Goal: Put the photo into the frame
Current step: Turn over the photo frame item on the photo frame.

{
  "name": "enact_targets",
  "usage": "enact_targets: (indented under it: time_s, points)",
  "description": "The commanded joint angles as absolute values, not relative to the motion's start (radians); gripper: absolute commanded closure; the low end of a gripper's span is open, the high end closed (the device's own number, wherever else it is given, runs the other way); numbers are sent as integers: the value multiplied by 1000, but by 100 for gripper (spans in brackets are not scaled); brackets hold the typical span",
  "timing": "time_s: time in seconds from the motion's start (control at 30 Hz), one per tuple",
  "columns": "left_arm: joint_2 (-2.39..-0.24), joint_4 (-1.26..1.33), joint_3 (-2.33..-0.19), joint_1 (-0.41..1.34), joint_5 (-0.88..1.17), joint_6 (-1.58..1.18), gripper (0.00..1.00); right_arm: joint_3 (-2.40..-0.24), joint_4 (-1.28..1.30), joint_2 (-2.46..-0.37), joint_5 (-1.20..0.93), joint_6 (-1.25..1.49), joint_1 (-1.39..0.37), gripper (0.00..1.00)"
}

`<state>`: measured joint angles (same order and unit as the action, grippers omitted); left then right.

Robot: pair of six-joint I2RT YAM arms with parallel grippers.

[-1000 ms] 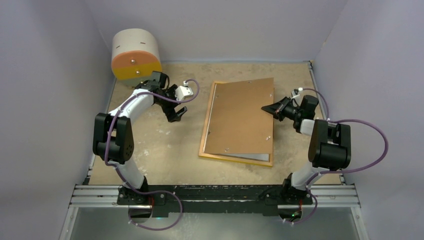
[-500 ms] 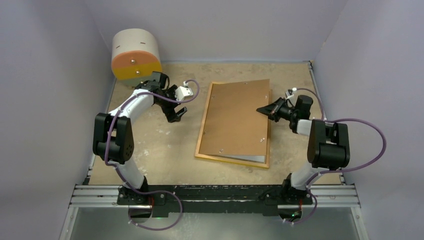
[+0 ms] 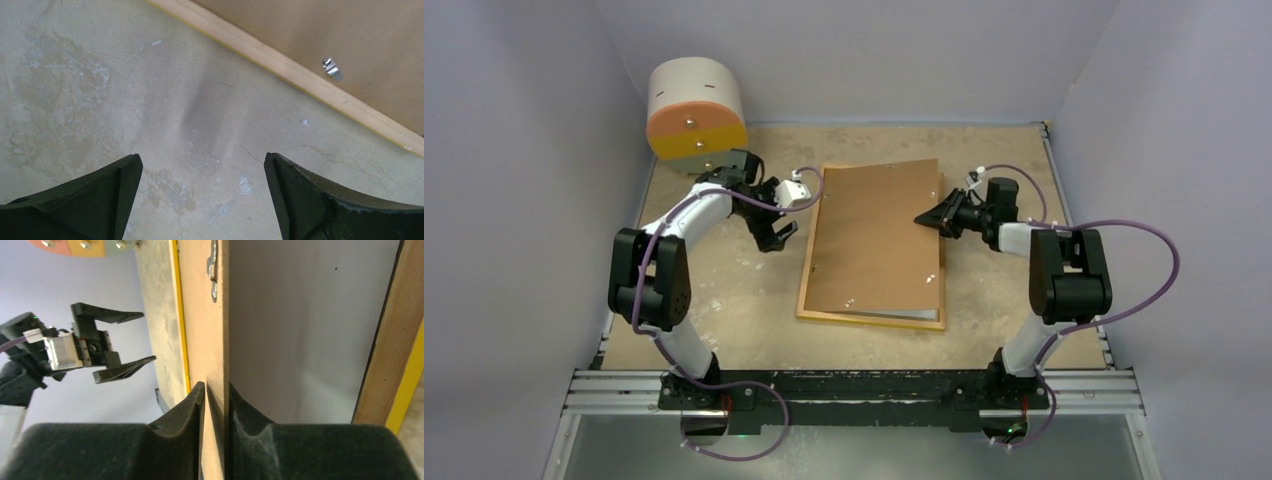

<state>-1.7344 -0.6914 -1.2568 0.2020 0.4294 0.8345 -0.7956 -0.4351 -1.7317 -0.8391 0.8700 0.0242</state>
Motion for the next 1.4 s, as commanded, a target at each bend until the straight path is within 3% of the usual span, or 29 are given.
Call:
enact_targets:
  time_s: [0.0, 0.13, 0.17, 0.2, 0.23, 0.27, 1.03, 1.37]
  points:
    - [-1670, -697, -1229, 207, 421, 861, 0, -908, -283, -1739, -761, 762, -53, 75]
    - [-1667, -694, -1225, 207, 394, 860, 0, -956, -191, -1735, -697, 722, -84, 68]
    - [-1669, -693, -1227, 207, 386, 861, 0, -963, -174, -1729, -680, 713, -89, 57]
    - [-1670, -692, -1229, 207, 379, 858, 0, -971, -154, -1725, -666, 703, -97, 39]
    - [-1673, -694, -1231, 207, 376, 855, 0, -981, -133, -1721, -654, 690, -103, 6]
    - [-1673, -693, -1233, 207, 375, 854, 0, -991, -113, -1717, -641, 677, -108, 2]
    - [-1685, -656, -1261, 207, 351, 819, 0, -1342, 477, -1629, -145, 378, -204, 1]
    - [-1721, -655, -1290, 188, 392, 758, 0, -1155, 183, -1524, -439, 625, -150, 1]
